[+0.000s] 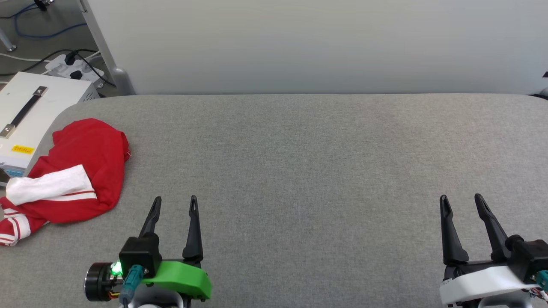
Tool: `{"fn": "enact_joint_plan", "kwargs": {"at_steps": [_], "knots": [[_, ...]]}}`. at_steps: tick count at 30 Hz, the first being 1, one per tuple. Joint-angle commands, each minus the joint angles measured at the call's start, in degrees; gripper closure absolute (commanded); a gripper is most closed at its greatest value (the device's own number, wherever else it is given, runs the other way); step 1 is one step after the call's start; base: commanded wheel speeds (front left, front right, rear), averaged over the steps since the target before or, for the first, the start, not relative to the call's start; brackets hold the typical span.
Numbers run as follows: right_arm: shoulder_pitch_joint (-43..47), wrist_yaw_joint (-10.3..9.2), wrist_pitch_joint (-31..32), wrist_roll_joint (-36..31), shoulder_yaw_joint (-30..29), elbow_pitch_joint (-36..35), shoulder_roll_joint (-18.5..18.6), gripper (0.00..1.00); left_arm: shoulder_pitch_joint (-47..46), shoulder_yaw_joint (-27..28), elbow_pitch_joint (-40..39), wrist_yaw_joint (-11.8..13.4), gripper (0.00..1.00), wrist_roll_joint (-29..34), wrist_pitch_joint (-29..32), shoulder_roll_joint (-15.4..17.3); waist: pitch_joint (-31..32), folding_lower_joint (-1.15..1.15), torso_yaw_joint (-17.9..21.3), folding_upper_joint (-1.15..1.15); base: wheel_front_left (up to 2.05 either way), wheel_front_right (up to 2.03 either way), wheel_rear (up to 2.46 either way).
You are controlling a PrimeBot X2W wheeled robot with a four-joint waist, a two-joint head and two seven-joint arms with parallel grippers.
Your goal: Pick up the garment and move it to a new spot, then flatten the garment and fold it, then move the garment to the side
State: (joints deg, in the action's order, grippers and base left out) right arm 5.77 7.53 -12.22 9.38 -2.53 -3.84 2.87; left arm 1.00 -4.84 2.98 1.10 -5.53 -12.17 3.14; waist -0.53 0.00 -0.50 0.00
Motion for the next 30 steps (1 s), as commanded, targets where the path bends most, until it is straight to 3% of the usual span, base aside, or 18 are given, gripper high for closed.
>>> {"fn": "enact_joint_plan", "kwargs": {"at_steps": [1, 30], "knots": [[0.7, -0.04, -0.6, 0.6, -0.1, 0.0, 0.0, 0.0, -1.0, -0.1, 0.2, 0.2, 0.0, -0.2, -0.7, -0.2, 0.0, 0.0, 0.0, 0.0, 0.0, 0.0, 0.0], [2.0, -0.04, -2.8, 1.0, -0.4, 0.7, 0.0, 0.0, -1.1, -1.0, 2.3, -0.1, 0.0, -0.2, -2.8, -0.3, -0.2, 0.0, -0.5, 0.0, 0.0, 0.0, 0.0]]}}
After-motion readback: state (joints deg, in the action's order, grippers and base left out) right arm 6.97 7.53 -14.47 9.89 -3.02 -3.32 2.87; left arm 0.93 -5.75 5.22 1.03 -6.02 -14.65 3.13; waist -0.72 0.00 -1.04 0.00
